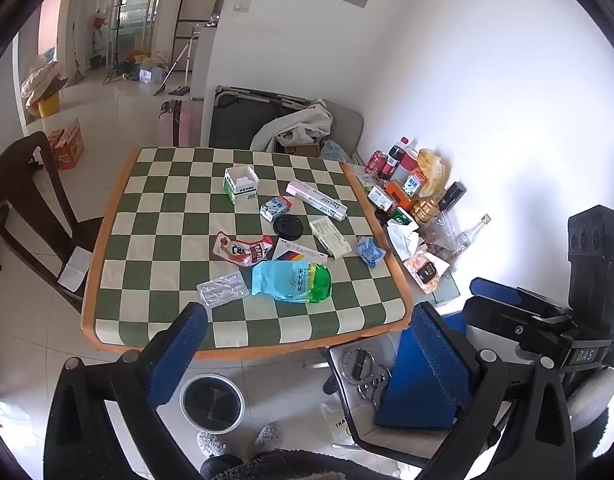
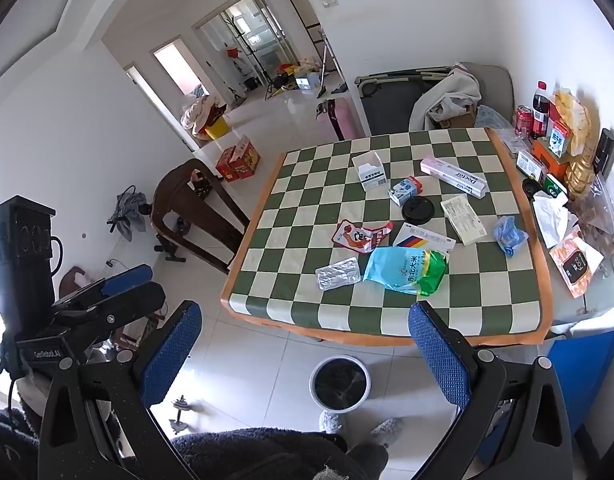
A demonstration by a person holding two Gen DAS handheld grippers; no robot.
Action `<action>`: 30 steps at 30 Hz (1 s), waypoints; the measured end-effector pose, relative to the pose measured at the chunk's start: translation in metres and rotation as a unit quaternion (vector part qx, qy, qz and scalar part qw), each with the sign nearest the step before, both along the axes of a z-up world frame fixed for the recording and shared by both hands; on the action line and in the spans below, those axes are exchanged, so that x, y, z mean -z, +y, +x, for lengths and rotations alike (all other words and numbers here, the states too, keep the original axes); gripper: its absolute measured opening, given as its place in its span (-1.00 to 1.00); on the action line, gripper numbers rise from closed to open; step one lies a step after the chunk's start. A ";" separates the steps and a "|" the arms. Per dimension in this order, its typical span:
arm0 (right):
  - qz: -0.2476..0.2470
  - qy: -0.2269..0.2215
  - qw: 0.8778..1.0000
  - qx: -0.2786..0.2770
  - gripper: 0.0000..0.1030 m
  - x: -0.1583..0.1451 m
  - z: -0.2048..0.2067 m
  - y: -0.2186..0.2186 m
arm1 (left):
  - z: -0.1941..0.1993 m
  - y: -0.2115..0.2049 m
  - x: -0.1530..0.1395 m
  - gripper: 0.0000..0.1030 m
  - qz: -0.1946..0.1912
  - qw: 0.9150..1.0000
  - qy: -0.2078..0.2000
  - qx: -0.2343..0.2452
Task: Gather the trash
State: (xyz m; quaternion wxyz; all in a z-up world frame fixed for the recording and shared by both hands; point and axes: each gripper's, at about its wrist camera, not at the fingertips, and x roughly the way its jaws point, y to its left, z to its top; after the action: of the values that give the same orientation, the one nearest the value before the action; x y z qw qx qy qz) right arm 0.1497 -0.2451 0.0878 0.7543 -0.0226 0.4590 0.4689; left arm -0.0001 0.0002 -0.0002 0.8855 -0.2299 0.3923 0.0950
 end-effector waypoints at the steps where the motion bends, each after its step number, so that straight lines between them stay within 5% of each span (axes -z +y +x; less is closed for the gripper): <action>1: 0.002 -0.002 1.000 0.000 1.00 0.000 0.000 0.000 | 0.000 0.000 0.000 1.00 0.000 1.000 -0.001 0.000; 30: 0.005 -0.002 1.000 0.000 1.00 -0.002 -0.001 -0.002 | 0.001 0.001 -0.001 1.00 0.005 1.000 -0.004 0.001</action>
State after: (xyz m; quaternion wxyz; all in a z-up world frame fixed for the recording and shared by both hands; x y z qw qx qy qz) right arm 0.1490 -0.2476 0.0897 0.7552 -0.0196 0.4556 0.4709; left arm 0.0007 0.0011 0.0004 0.8883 -0.2251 0.3889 0.0952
